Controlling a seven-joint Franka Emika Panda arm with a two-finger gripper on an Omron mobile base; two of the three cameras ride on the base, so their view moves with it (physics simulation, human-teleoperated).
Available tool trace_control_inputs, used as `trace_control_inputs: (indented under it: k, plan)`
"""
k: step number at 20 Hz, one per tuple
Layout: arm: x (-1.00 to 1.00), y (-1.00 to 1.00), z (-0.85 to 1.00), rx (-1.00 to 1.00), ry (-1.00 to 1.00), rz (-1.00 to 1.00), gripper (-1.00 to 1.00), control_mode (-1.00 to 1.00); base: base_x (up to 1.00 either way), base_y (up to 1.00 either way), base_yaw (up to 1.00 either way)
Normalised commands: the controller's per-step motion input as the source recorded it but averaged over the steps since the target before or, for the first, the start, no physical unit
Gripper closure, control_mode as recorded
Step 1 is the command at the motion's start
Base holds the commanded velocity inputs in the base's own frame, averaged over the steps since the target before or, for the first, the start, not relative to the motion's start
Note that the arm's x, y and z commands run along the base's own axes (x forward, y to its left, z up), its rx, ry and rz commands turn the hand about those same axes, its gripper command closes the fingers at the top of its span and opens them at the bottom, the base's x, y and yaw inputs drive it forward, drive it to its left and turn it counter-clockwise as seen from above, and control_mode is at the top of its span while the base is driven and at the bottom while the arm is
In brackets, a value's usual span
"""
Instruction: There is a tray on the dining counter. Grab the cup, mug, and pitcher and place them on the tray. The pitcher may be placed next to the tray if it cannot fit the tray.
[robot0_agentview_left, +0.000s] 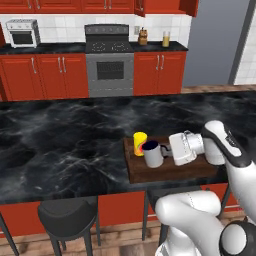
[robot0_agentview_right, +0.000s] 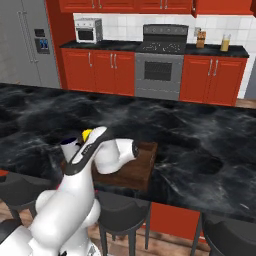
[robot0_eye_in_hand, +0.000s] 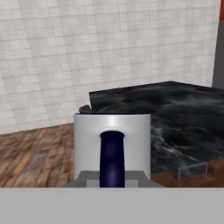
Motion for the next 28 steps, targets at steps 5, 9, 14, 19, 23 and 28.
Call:
trace_control_inputs:
  k: [5, 9, 14, 19, 23, 28]
  plan:
    - [0.27, 0.00, -0.15, 0.00, -0.01, 0.08, 1.00, -1.00, 0.00, 0.00, 0.00]
    - [0.23, 0.00, -0.19, 0.00, 0.00, 0.08, 1.00, -1.00, 0.00, 0.00, 0.00]
    - [0.12, 0.00, -0.24, 0.00, -0.01, 0.07, 1.00, -1.00, 0.00, 0.00, 0.00]
    - [0.07, 0.00, -0.18, 0.00, -0.02, 0.05, 1.00, -1.00, 0.00, 0.00, 0.00]
    - [0.13, 0.06, -0.09, 0.00, -0.01, 0.01, 1.00, -1.00, 0.00, 0.00, 0.00]
    - [0.11, 0.10, -0.02, 0.00, -0.04, 0.00, 1.00, -1.00, 0.00, 0.00, 0.00]
